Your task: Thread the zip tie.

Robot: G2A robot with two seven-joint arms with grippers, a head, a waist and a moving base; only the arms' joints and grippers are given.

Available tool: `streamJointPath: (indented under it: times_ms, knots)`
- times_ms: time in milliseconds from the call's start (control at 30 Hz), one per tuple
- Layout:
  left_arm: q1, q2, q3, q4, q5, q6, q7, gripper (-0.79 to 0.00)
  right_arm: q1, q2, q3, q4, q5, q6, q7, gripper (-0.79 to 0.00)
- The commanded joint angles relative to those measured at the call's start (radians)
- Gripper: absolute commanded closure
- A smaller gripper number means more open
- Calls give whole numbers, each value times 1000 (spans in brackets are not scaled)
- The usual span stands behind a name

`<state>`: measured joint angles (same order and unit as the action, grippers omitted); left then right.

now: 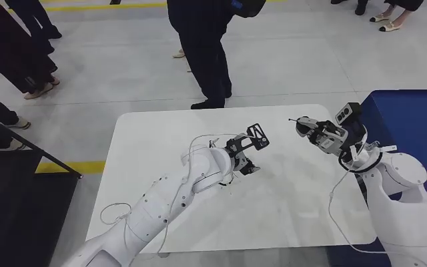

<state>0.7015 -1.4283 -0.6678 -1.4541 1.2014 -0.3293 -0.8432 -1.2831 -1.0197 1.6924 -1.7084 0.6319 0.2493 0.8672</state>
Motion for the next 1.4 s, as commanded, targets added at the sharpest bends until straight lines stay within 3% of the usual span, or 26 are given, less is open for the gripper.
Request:
streamJointPath:
  times_ms: [0,67,133,167,233,300,433,500,700,867,1367]
  knots:
    - [-28,-4,15,19,36,-36,-71,-785,0,0,0,0,0,0,0,0]
    - [-58,-11,3,61,-18,-63,-119,-785,0,0,0,0,0,0,0,0]
    - [-100,-18,2,94,-50,-95,-189,-733,0,0,0,0,0,0,0,0]
    - [-122,-25,11,106,-65,-100,-234,-665,0,0,0,0,0,0,0,0]
    - [-139,-33,29,110,-85,-124,-264,-453,0,0,0,0,0,0,0,0]
    - [-157,-44,58,128,-107,-164,-305,-382,0,0,0,0,0,0,0,0]
    - [-196,-75,132,196,-94,-190,-345,-413,0,0,0,0,0,0,0,0]
    - [-215,-91,157,232,-91,-205,-319,-403,0,0,0,0,0,0,0,0]
    - [-268,-148,232,363,-36,-169,-274,-474,0,0,0,0,0,0,0,0]
    - [-303,-202,273,490,-79,-181,-300,-391,0,0,0,0,0,0,0,0]
    - [-369,-338,322,787,-154,-187,-246,-289,0,0,0,0,0,0,0,0]
